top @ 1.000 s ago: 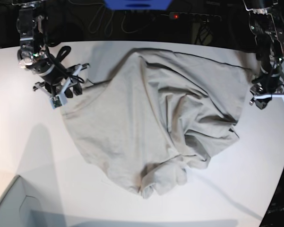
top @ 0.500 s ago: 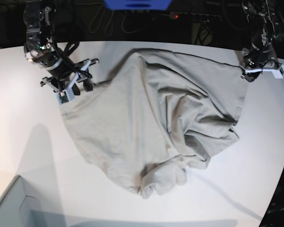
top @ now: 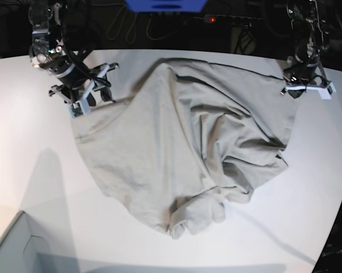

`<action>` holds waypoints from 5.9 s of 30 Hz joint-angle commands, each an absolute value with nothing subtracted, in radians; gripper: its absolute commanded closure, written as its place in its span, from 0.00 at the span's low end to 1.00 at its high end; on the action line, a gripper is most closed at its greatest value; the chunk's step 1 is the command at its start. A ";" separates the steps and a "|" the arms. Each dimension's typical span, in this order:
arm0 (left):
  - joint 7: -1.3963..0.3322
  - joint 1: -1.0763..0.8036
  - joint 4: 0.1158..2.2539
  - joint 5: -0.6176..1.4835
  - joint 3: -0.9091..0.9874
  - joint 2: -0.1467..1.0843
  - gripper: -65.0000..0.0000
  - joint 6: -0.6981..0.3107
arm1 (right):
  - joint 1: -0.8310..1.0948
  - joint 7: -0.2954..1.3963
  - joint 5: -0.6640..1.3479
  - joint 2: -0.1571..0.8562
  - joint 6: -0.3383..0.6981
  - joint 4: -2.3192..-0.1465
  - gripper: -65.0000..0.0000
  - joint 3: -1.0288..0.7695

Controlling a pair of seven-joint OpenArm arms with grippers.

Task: Layout the t-shirt on the table in an organized manner, then fold the t-shirt properly
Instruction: 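Move both grippers to the shirt's hem corners and grasp them, then lift the shirt by its corners with both grippers, then swing the shirt up and lay it flat with both grippers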

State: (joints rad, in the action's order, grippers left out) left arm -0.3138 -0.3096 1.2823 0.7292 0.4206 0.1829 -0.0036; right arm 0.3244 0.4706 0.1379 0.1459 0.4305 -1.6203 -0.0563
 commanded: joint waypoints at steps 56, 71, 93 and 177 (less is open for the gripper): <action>-0.346 -0.318 1.346 0.733 0.602 0.211 1.00 0.001 | 0.486 0.443 0.147 0.147 0.438 -1.618 1.00 -0.226; -0.346 -0.295 1.346 0.733 0.613 0.254 1.00 0.001 | 0.438 0.467 0.148 0.225 0.438 -1.621 0.88 -0.285; -0.346 -0.297 1.346 0.733 0.611 0.252 1.00 0.001 | 0.338 0.470 0.148 0.125 0.440 -1.630 0.36 -0.271; -0.407 1.218 0.857 0.490 0.076 0.239 1.00 0.012 | -1.256 0.291 0.151 0.403 0.437 -0.786 1.00 -0.038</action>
